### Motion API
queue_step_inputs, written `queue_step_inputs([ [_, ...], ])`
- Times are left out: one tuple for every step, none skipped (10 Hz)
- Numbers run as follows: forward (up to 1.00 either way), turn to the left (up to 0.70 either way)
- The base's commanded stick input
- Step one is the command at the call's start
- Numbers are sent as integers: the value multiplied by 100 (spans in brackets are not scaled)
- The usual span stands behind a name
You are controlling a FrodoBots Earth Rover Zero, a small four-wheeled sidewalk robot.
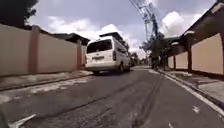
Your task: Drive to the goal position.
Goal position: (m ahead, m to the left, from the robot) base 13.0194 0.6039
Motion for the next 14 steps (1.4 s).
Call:
queue_step_inputs([
  [70, -6],
  [70, -27],
  [70, -34],
  [70, -34],
  [70, -34],
  [70, -34],
  [70, -30],
  [70, -5],
  [70, 1],
  [70, 1],
  [70, 1],
  [70, 1],
  [70, 1],
  [70, 1],
])
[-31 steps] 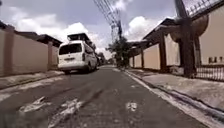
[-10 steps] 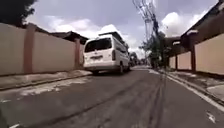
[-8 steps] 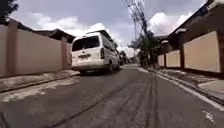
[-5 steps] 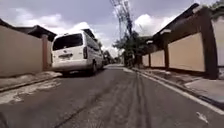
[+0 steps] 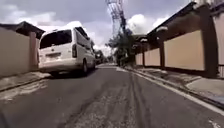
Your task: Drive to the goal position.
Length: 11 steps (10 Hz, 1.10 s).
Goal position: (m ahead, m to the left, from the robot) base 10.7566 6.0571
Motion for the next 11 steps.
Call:
queue_step_inputs([
  [70, 1],
  [70, 1],
  [70, 1],
  [70, 1],
  [70, 1],
  [70, 1],
  [70, 1],
  [70, 1],
  [70, 1],
  [70, 1],
  [70, 1],
])
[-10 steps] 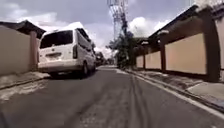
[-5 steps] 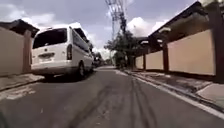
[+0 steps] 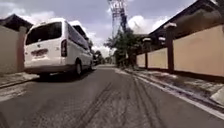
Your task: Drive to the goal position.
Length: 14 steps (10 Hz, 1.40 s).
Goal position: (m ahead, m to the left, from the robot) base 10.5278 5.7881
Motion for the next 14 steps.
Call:
queue_step_inputs([
  [70, 1],
  [70, 1],
  [70, 1],
  [70, 1],
  [70, 1],
  [70, 1],
  [70, 1],
  [70, 1],
  [70, 1],
  [70, 1],
  [70, 1],
  [70, 1],
  [70, 1],
  [70, 1],
])
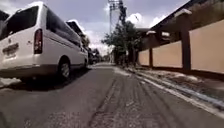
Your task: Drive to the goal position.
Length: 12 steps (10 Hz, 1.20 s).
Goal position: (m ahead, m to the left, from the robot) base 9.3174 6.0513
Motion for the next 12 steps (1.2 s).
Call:
queue_step_inputs([
  [70, -2],
  [70, -8],
  [70, -24],
  [70, -32],
  [70, -4],
  [70, 1],
  [70, 1],
  [70, 1],
  [70, 1],
  [70, 1],
  [70, 1],
  [70, 1],
])
